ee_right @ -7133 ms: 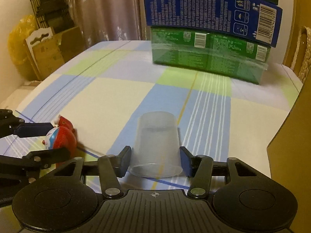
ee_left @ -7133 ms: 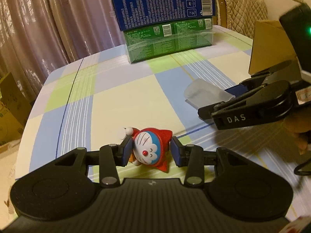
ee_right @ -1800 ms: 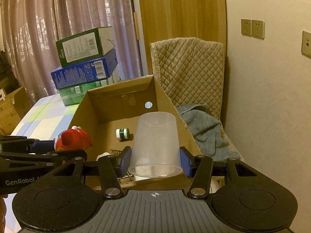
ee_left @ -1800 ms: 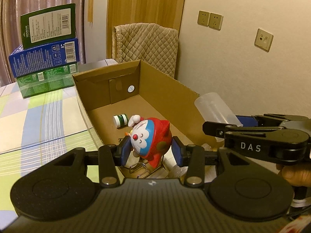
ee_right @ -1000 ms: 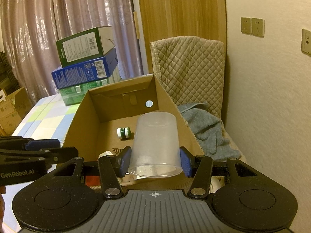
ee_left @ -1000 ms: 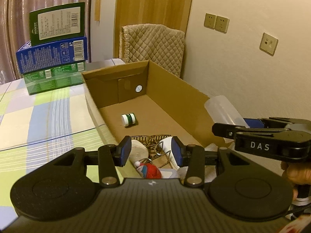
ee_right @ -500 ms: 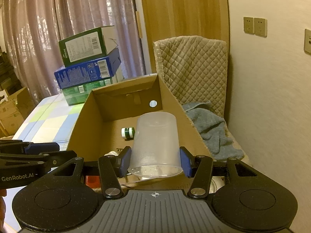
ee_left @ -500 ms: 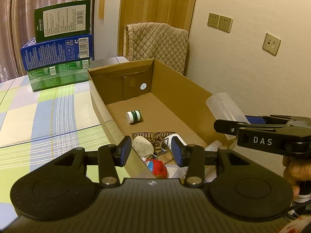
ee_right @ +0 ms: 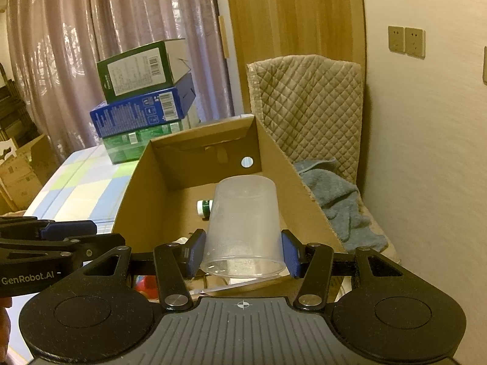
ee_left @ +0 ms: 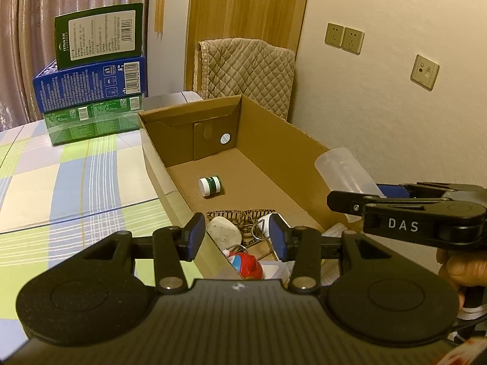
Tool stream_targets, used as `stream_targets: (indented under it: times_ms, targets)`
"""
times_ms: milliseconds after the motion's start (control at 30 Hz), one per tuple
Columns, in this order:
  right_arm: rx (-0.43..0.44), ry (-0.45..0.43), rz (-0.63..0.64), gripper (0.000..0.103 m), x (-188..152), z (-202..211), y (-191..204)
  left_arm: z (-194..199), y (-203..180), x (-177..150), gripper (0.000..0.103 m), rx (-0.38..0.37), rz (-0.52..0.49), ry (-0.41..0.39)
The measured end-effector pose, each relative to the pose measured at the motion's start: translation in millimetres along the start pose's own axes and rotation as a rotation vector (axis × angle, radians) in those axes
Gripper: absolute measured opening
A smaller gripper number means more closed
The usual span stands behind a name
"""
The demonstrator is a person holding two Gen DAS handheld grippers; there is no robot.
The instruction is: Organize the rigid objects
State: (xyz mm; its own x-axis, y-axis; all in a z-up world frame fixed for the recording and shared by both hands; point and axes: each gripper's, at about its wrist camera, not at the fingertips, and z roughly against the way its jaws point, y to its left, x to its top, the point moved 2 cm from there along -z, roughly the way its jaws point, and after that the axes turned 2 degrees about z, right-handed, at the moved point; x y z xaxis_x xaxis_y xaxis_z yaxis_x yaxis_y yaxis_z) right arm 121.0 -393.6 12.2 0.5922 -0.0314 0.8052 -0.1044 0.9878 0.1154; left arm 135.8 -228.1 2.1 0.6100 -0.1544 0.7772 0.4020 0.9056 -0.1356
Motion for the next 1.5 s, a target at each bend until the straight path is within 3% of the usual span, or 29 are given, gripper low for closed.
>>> stream_targets:
  times_ms: [233,333,400,800,1500]
  targets:
    - [0.026,0.006,-0.012,0.051,-1,-3,-1,1,0,0,0.044,0.001,-0.003,0.0]
    - [0.015,0.015,-0.028,0.063,-2,-3,-4,2,1,0,0.049,0.006,-0.005,-0.002]
    - [0.016,0.008,-0.051,0.064,-4,0,-8,4,2,-1,0.054,0.012,0.0,-0.006]
    - [0.004,-0.004,-0.114,0.065,-10,27,-17,32,14,-5,0.076,0.054,0.06,-0.03]
    - [0.022,-0.026,-0.107,0.065,0,69,2,85,6,-9,0.098,0.106,0.087,-0.098]
